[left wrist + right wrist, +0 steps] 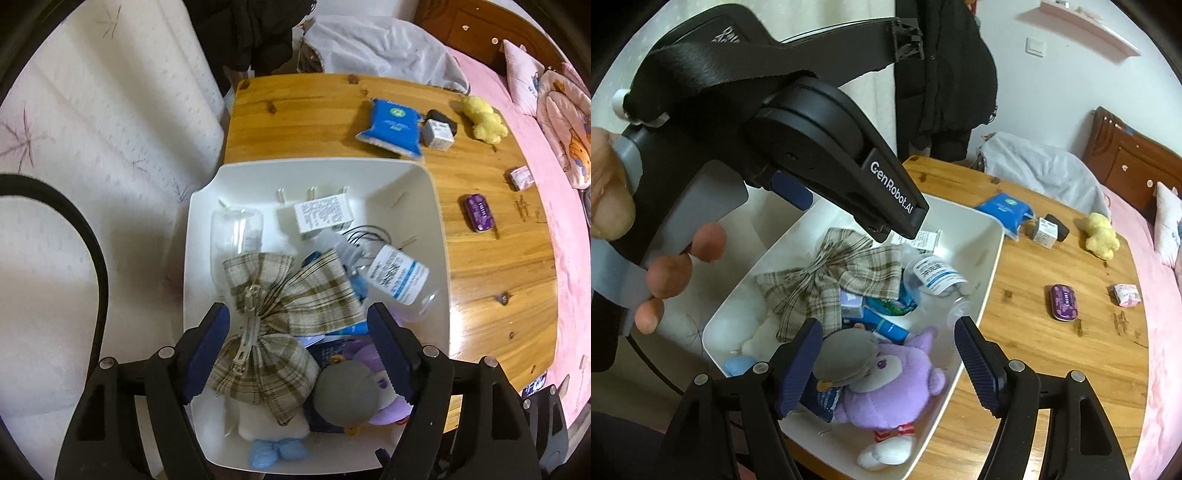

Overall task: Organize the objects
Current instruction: 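Move both tools back over the remaining items on the table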

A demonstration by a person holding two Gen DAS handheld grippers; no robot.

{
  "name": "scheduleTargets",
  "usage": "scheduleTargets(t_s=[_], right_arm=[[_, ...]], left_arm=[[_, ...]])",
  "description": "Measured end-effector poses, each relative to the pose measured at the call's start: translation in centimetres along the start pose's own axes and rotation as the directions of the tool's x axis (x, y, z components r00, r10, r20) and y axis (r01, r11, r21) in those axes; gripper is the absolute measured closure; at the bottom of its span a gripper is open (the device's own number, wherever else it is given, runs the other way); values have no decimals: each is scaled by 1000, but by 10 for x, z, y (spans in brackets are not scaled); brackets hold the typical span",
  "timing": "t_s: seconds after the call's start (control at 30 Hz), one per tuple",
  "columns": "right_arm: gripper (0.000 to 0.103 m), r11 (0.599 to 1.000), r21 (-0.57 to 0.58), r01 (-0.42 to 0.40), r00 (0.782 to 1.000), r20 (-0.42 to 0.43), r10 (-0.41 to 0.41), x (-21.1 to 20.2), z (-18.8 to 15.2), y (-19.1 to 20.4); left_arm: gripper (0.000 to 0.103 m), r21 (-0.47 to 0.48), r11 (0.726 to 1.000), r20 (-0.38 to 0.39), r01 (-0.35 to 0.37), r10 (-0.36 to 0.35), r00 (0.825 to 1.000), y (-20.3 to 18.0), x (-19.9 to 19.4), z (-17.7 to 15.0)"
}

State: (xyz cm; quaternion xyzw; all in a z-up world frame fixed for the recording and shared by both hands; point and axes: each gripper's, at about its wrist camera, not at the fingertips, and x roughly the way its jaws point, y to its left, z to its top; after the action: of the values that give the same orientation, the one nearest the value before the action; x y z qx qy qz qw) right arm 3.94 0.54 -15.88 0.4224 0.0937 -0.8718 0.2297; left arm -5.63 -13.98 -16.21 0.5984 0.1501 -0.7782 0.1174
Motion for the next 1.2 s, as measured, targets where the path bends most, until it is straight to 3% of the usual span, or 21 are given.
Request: scheduleTargets(t_s=[1.2], right_arm=[[28, 982, 178, 68, 986, 139, -94, -64, 13, -101]], left_arm=[[23, 122, 982, 116, 142, -157, 981, -96, -60, 45]])
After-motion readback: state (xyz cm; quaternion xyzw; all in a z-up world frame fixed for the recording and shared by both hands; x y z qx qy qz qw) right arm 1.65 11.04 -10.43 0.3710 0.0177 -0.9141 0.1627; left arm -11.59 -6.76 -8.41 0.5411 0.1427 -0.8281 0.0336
